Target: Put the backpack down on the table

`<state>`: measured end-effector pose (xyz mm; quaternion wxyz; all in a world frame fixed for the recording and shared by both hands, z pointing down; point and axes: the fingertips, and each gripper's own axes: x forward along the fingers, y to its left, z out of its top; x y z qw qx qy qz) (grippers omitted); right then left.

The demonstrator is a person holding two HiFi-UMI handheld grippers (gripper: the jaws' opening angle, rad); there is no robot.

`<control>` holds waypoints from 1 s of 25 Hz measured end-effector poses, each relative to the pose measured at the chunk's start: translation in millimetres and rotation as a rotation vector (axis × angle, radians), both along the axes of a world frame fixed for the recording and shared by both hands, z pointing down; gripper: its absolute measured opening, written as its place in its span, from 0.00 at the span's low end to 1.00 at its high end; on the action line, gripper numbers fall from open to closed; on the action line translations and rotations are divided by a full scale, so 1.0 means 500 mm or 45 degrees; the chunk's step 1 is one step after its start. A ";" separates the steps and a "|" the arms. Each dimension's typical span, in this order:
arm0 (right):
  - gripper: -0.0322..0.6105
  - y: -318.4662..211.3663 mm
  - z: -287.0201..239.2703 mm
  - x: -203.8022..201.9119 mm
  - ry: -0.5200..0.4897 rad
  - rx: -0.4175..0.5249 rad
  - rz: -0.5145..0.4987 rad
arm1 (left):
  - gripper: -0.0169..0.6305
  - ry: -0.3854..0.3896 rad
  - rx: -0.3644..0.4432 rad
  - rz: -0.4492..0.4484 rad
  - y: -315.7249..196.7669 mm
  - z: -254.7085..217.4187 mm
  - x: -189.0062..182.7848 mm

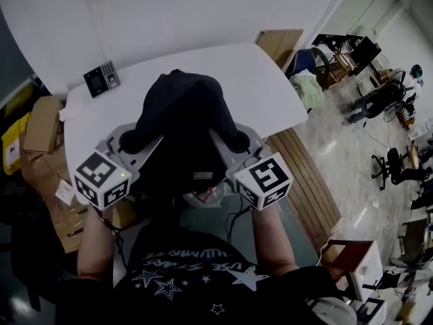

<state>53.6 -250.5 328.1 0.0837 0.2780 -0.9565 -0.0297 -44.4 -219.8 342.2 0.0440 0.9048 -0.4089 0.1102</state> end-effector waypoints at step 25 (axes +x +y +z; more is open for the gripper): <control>0.07 -0.382 -0.041 -0.171 0.038 0.041 0.131 | 0.11 0.097 0.030 0.043 -0.398 -0.021 -0.180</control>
